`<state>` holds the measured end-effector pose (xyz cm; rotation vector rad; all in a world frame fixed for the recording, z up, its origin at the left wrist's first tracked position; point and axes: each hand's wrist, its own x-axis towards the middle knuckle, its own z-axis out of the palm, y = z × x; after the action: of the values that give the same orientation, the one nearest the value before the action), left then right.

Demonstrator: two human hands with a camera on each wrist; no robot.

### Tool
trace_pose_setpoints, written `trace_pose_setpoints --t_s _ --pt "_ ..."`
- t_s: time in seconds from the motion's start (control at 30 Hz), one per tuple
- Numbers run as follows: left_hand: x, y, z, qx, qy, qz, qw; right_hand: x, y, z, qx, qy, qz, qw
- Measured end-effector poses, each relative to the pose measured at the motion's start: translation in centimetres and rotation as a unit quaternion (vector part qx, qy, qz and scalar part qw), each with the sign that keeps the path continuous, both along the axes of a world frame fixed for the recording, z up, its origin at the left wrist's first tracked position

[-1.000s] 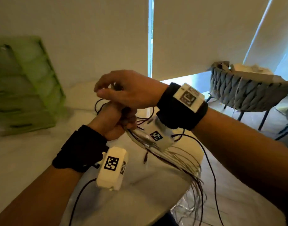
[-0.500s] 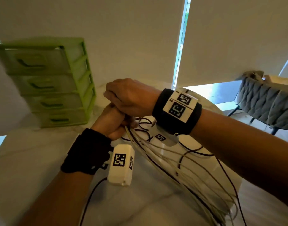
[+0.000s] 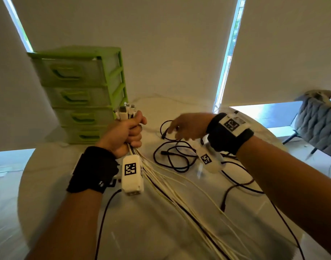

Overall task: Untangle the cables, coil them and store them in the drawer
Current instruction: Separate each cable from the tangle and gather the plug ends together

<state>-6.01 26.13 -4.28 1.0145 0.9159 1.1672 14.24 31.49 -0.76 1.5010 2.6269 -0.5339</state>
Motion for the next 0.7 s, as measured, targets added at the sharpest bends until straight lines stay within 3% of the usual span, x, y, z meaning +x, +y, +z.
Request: trace_pose_setpoints --t_s 0.07,0.23,0.4,0.57,0.7 --pt "0.0 0.3 -0.3 -0.009 0.003 0.009 1.0 -0.3 0.4 -1.2 -0.003 -0.072 0.006 0.997" --pt "0.0 0.8 -0.9 -0.012 -0.008 0.01 1.0 -1.7 2.1 -2.9 0.038 -0.149 0.016 0.988" --pt "0.0 0.8 -0.8 -0.006 -0.015 0.015 1.0 -2.1 5.1 -4.0 0.101 -0.081 -0.05 0.99" --pt "0.0 0.7 -0.7 0.001 -0.018 0.016 1.0 -3.5 6.4 -4.7 0.046 -0.159 -0.008 0.986" --pt "-0.2 0.7 -0.5 0.008 -0.019 0.011 1.0 -3.9 6.3 -3.8 0.067 -0.122 0.012 0.99"
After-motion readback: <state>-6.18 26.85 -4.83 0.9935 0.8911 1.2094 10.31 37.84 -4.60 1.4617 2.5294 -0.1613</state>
